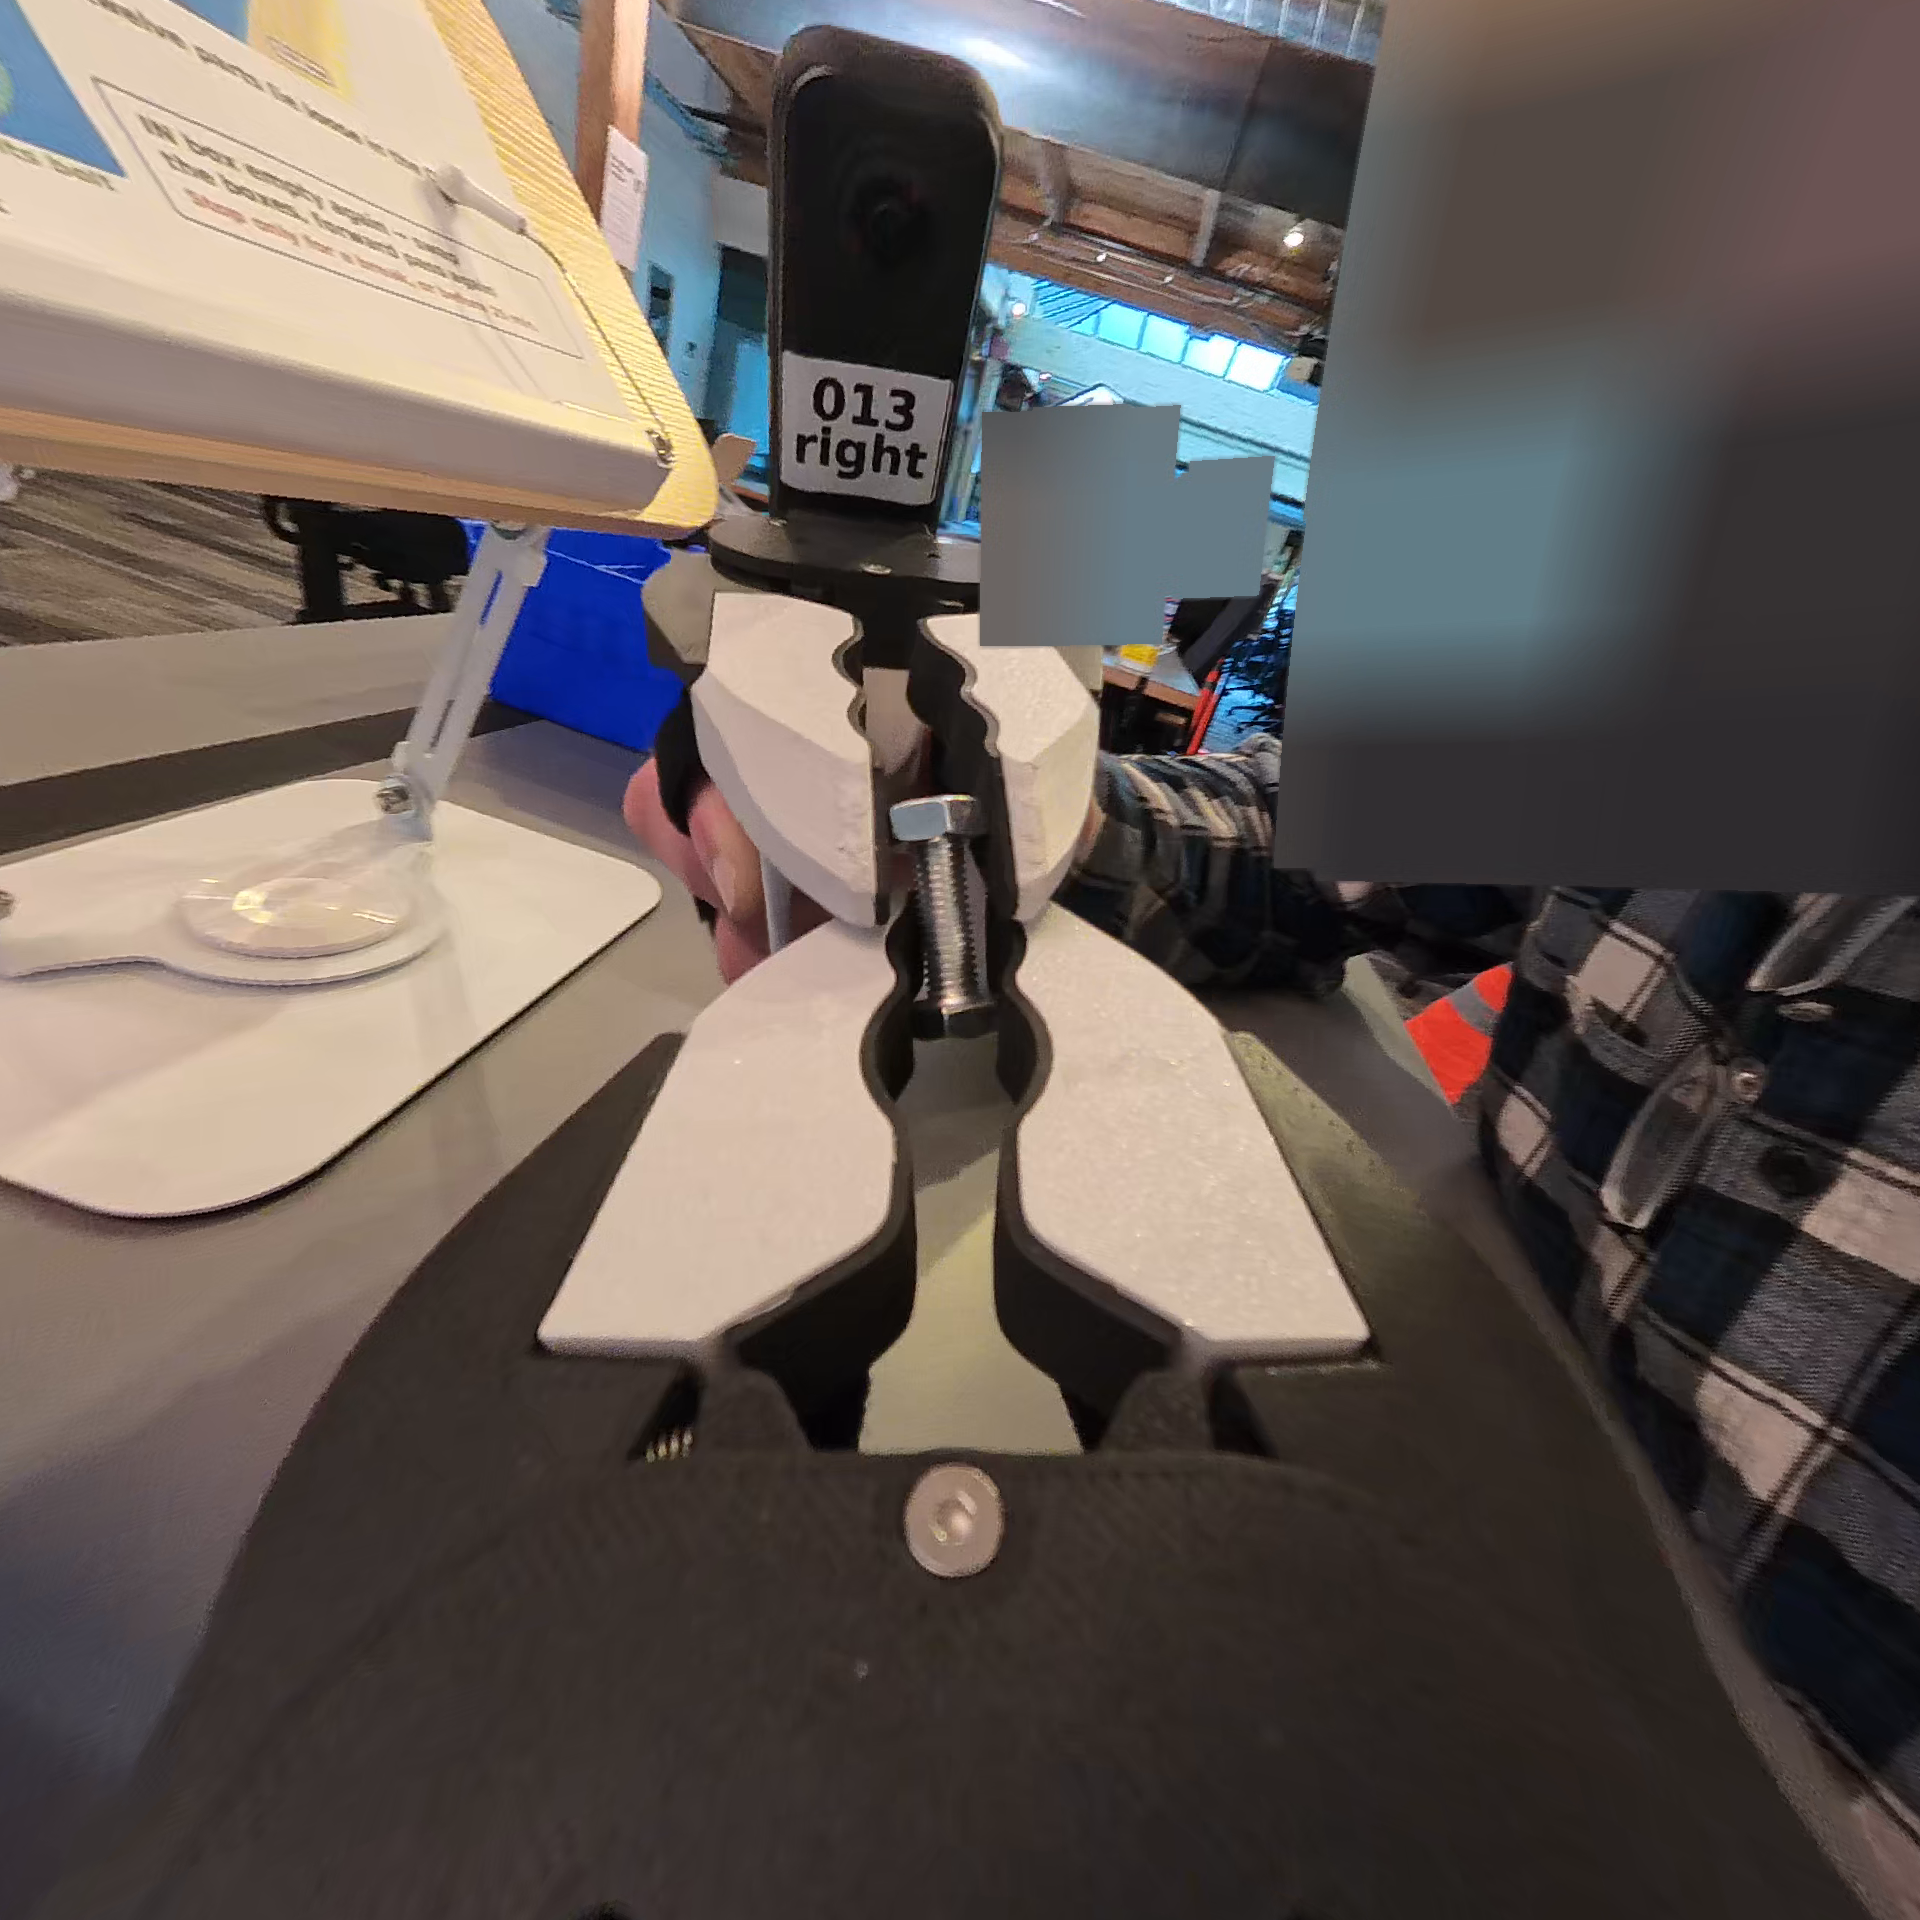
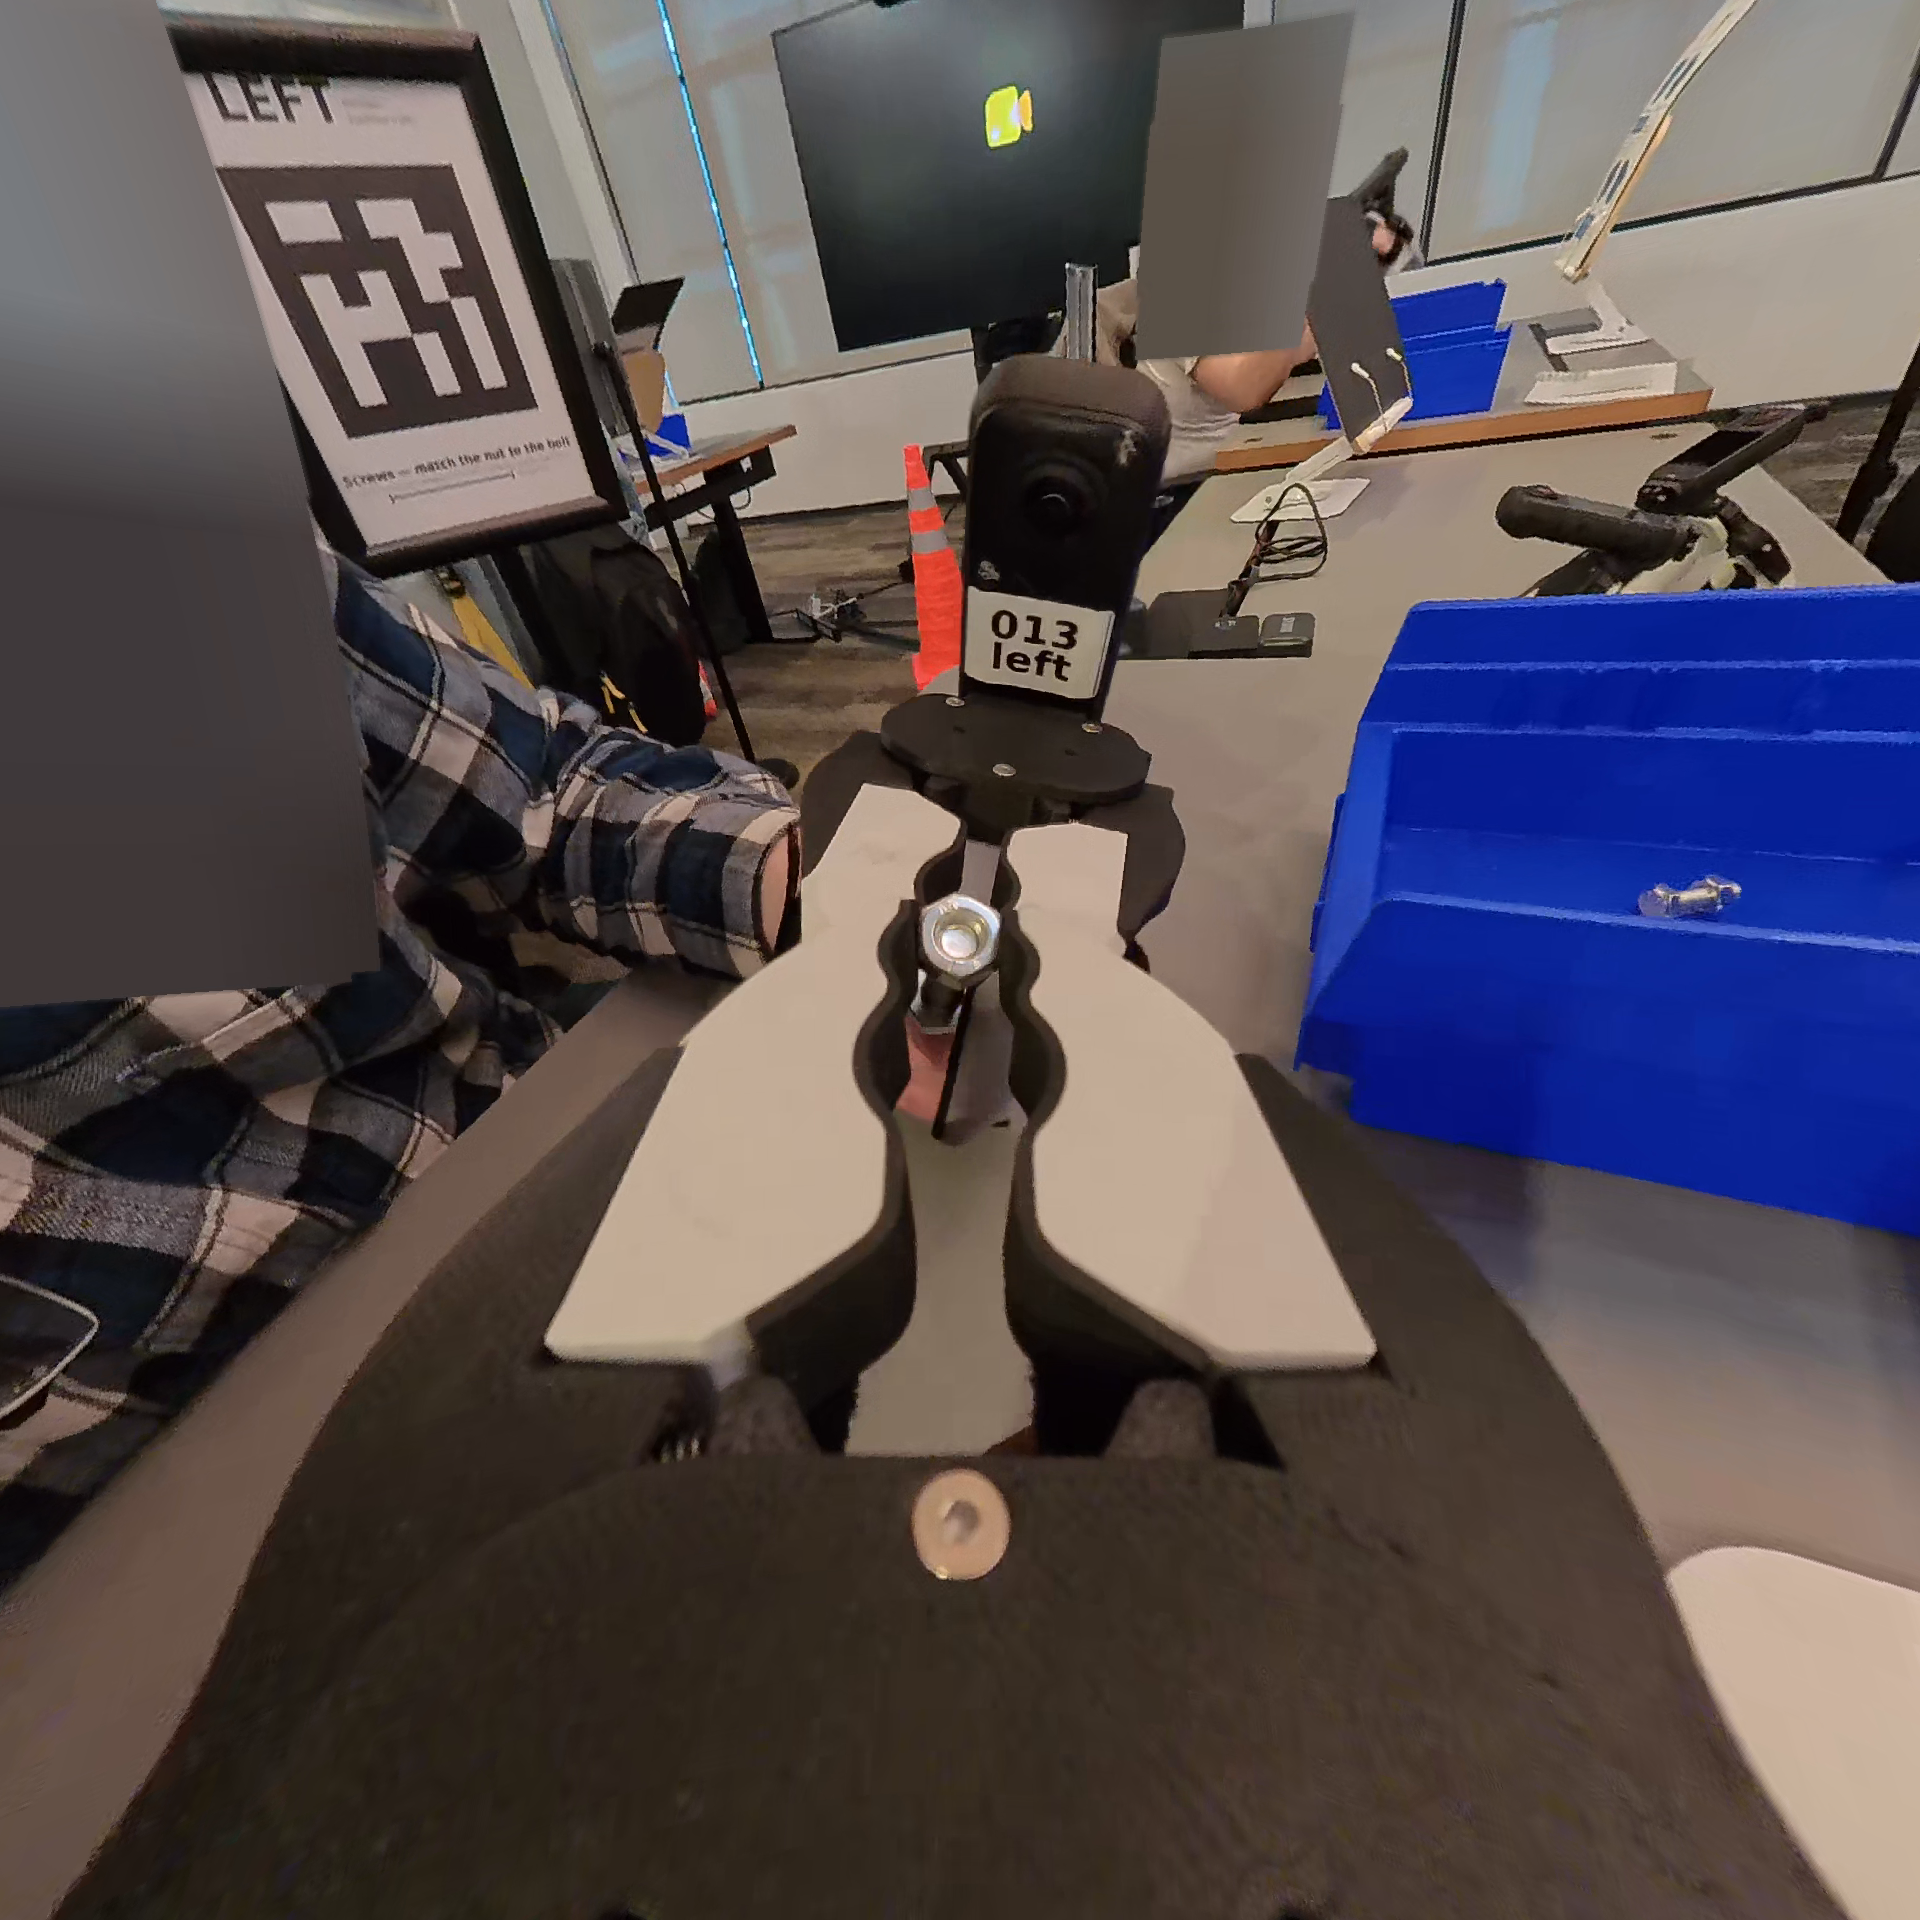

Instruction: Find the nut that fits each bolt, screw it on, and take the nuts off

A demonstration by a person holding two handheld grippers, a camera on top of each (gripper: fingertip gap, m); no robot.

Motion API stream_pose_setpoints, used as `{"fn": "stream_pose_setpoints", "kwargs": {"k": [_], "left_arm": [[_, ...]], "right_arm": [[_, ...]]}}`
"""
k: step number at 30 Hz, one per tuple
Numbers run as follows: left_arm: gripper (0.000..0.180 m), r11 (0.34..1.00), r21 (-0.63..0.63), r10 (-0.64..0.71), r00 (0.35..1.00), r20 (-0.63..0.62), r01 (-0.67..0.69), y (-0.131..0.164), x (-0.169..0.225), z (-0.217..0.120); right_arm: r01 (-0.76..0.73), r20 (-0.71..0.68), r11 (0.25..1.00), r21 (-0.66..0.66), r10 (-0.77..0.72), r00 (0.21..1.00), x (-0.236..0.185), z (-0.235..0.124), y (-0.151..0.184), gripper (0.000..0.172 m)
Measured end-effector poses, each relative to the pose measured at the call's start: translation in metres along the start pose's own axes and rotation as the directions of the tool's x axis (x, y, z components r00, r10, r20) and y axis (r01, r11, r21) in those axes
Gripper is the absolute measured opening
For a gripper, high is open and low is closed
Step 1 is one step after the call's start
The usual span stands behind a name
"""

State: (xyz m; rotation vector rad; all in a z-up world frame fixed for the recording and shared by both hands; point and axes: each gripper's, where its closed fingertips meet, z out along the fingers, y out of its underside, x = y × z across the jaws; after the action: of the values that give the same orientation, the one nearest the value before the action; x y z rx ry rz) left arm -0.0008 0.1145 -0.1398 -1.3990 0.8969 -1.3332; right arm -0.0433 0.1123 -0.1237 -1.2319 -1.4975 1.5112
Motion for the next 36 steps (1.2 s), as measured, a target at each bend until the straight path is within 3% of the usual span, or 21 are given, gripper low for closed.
{"fn": "stream_pose_setpoints", "kwargs": {"k": [10, 18, 27, 29, 36], "left_arm": [[0.012, 0.999, 0.002, 0.039, 0.995, 0.094, -0.039, -0.001, -0.012, -0.003], [0.022, 0.989, -0.043, 0.148, 0.963, 0.227, -0.141, -0.001, -0.024, -0.005], [0.022, 0.905, -0.259, 0.422, 0.794, 0.438, -0.338, 0.008, -0.044, -0.009], [0.012, 0.887, -0.296, 0.458, 0.76, 0.461, -0.354, 0.009, -0.048, -0.012], [0.009, 0.866, -0.338, 0.495, 0.728, 0.475, -0.368, 0.01, -0.05, -0.014]], "right_arm": [[-0.076, -0.024, 0.996, 0.053, 0.077, 0.997, 0.009, 0.0, 0.0, 0.015], [-0.155, -0.039, 0.98, 0.125, 0.161, 0.986, 0.019, -0.004, -0.002, 0.015], [-0.208, -0.074, 0.965, 0.162, 0.222, 0.972, 0.026, -0.003, -0.002, 0.015], [-0.203, -0.095, 0.966, 0.161, 0.22, 0.971, 0.028, -0.002, -0.001, 0.015], [-0.149, -0.157, 0.979, 0.138, 0.17, 0.973, 0.03, -0.002, 0.001, 0.015]]}}
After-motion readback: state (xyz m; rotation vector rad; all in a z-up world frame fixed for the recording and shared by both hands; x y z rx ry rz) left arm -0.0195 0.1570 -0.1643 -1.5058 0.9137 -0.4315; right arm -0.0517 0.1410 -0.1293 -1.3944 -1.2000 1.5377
